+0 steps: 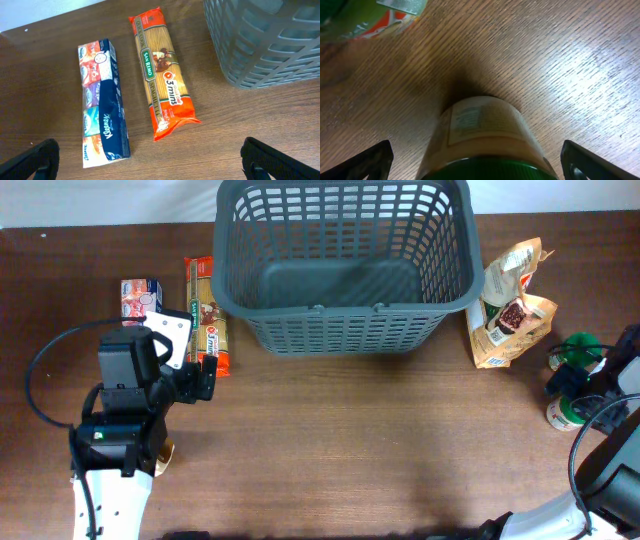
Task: Pack container
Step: 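Lower the right gripper and grasp the green-lidded jar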
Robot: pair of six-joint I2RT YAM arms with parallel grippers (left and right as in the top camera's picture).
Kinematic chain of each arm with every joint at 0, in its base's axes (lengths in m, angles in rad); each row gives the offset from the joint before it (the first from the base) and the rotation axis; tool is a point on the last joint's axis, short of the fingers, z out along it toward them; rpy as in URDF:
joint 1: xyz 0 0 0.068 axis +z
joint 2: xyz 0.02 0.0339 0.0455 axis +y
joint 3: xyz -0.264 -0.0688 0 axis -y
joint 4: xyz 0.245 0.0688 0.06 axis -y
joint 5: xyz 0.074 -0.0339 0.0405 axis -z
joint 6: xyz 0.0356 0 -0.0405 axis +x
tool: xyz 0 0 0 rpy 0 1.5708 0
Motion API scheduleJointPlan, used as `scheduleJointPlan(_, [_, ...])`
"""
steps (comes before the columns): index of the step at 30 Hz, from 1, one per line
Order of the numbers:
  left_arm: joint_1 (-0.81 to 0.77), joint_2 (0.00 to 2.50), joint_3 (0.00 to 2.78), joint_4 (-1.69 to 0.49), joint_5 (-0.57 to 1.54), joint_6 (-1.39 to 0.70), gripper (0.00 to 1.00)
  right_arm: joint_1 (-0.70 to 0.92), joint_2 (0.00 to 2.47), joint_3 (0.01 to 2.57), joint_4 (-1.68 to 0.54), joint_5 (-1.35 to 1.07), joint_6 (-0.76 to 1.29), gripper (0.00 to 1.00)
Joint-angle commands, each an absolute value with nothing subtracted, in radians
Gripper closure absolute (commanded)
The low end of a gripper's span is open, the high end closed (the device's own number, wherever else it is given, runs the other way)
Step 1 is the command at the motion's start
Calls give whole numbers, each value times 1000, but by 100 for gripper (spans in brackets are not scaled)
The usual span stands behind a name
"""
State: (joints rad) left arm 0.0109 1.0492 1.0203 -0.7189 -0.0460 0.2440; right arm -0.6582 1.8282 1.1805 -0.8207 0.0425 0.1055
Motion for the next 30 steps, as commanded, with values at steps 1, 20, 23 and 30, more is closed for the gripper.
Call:
scheduleJointPlan(1, [16, 1052, 1032, -720, -57, 256, 1, -656, 1842, 1174, -817, 34, 112, 1])
scheduleJointPlan(20, [16, 1052, 1032, -720, -57, 256, 1, -656, 1886, 1174, -807, 34, 112, 1])
scheduleJointPlan(23, [16, 1052, 1032, -720, -57, 256, 1, -656, 1886, 1174, -807, 34, 112, 37])
scheduleJointPlan(30, [16, 1052, 1032, -720, -57, 256, 1, -656, 1886, 1178, -826, 34, 112, 96])
